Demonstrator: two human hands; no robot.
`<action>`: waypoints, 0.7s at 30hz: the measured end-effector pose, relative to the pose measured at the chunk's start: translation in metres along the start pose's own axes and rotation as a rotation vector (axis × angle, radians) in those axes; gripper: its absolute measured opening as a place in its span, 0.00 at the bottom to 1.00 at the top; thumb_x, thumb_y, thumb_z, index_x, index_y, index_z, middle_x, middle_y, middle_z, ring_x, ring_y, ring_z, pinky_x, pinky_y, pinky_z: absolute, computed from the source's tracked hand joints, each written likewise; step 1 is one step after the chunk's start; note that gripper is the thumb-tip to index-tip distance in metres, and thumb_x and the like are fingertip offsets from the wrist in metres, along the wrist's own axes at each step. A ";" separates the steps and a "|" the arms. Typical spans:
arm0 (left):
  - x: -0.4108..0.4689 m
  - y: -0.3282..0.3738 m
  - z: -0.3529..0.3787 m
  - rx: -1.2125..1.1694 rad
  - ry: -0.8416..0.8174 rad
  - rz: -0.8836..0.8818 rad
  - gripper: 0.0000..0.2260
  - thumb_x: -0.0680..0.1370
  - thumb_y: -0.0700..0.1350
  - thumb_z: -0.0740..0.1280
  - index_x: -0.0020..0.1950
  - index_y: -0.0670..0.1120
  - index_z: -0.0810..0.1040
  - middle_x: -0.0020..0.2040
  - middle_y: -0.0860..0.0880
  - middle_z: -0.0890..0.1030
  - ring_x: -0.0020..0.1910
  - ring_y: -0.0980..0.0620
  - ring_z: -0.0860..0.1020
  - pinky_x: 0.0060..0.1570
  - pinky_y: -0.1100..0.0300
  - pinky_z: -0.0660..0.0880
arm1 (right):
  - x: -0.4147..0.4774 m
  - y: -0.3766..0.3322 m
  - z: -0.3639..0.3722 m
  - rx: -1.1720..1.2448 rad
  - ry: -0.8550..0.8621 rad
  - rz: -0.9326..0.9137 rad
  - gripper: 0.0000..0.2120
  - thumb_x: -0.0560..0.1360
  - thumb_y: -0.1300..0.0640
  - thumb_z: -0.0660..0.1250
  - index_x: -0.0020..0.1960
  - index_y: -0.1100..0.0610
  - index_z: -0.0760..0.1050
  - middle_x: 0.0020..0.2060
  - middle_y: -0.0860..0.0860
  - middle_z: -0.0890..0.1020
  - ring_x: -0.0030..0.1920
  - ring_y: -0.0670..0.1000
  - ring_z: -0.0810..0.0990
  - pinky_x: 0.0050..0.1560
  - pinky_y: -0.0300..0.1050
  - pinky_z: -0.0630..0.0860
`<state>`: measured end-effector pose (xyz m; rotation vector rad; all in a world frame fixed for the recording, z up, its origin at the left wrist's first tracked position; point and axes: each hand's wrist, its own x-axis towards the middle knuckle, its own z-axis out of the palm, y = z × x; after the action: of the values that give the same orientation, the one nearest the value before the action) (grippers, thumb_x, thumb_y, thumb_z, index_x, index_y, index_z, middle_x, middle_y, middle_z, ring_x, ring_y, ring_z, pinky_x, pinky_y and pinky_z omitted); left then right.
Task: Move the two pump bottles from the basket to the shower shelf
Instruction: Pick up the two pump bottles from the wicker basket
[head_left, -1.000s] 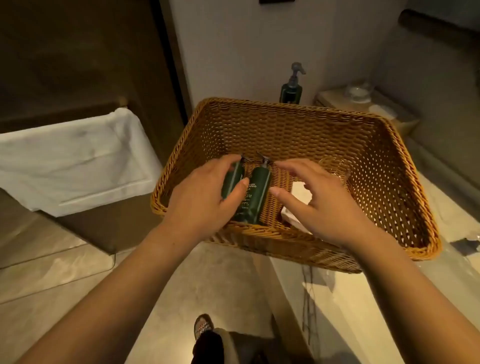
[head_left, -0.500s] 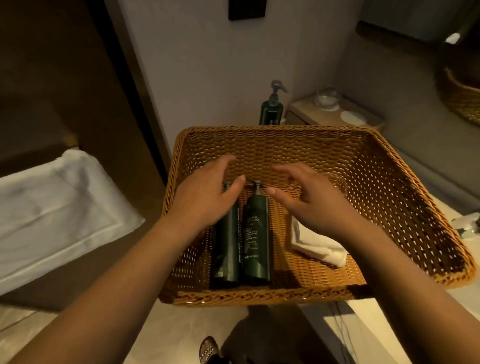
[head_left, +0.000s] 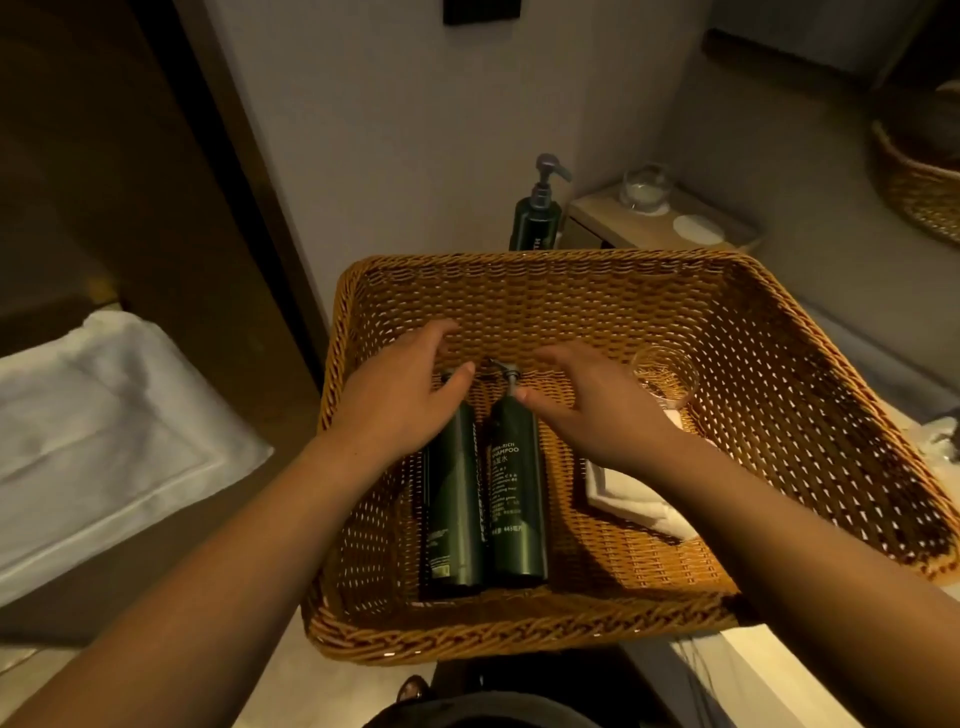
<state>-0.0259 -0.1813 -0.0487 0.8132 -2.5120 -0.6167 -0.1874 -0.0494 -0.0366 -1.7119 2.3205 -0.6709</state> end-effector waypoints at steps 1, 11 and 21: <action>0.000 0.001 0.001 0.002 -0.012 -0.017 0.23 0.76 0.58 0.59 0.68 0.51 0.67 0.59 0.49 0.78 0.43 0.56 0.74 0.41 0.62 0.66 | 0.001 0.002 0.004 0.001 -0.014 0.007 0.26 0.75 0.41 0.62 0.69 0.53 0.68 0.65 0.52 0.73 0.63 0.50 0.72 0.56 0.42 0.67; 0.016 0.002 0.015 0.054 -0.163 -0.164 0.25 0.76 0.56 0.61 0.71 0.50 0.64 0.65 0.46 0.73 0.61 0.47 0.73 0.57 0.50 0.73 | 0.012 0.023 0.030 0.082 -0.115 -0.008 0.30 0.74 0.44 0.65 0.71 0.55 0.64 0.67 0.56 0.71 0.65 0.54 0.70 0.59 0.39 0.63; 0.007 -0.013 0.030 -0.012 -0.204 -0.216 0.20 0.77 0.51 0.63 0.67 0.48 0.68 0.64 0.45 0.74 0.60 0.47 0.73 0.57 0.52 0.71 | 0.012 0.038 0.068 0.193 -0.294 0.115 0.36 0.73 0.41 0.65 0.74 0.57 0.58 0.66 0.56 0.66 0.65 0.54 0.67 0.62 0.42 0.64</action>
<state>-0.0411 -0.1872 -0.0777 1.0763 -2.6181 -0.8232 -0.1968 -0.0690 -0.1129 -1.4698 2.0610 -0.5589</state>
